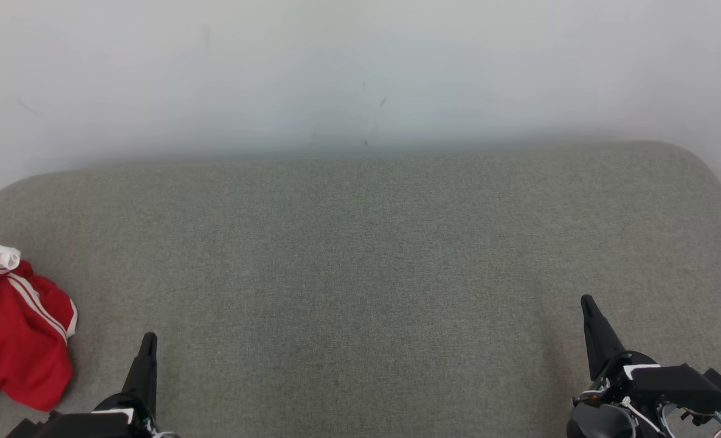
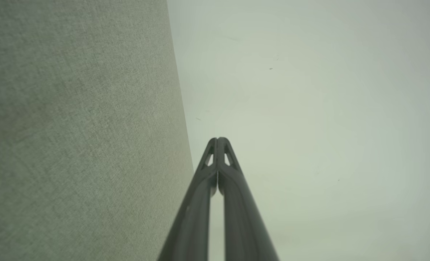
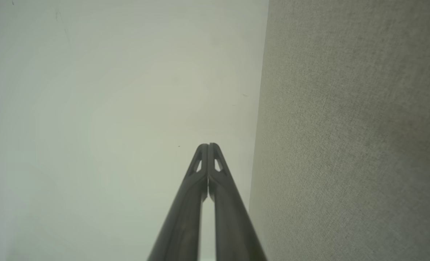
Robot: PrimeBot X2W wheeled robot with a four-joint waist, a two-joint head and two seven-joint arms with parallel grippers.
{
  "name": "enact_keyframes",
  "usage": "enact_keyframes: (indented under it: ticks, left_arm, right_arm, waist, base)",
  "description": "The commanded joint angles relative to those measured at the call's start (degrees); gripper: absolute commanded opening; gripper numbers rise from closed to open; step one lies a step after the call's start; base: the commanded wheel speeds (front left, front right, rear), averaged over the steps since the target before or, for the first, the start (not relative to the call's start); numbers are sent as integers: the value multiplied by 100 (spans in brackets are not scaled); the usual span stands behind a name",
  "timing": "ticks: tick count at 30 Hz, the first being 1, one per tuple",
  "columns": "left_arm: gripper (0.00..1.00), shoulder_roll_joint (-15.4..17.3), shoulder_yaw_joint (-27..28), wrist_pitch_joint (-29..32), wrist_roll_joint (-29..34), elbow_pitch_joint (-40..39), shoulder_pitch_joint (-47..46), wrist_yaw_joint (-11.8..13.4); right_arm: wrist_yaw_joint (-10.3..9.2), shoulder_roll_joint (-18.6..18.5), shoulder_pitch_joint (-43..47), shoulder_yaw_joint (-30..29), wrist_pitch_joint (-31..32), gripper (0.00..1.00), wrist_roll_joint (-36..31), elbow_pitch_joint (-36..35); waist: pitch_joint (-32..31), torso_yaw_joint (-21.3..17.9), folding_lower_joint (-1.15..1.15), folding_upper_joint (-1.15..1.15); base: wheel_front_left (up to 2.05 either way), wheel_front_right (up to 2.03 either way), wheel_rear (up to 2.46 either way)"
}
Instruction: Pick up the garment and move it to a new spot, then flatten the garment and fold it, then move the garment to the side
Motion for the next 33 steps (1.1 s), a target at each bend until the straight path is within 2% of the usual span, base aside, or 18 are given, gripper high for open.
enact_keyframes:
  ticks: [1, 33]
  left_arm:
    - [0, 24, 18, 4, -23, -19, -24, -4]
    - [0, 24, 18, 4, -24, -20, -23, -4]
  right_arm:
    - [4, 1, 62, 1, 18, 0, 7, -11]
    - [4, 1, 62, 1, 18, 0, 8, -11]
  waist:
    - [0, 0, 0, 0]
    - [0, 0, 0, 0]
  base:
    - [0, 0, 0]
    - [0, 0, 0]
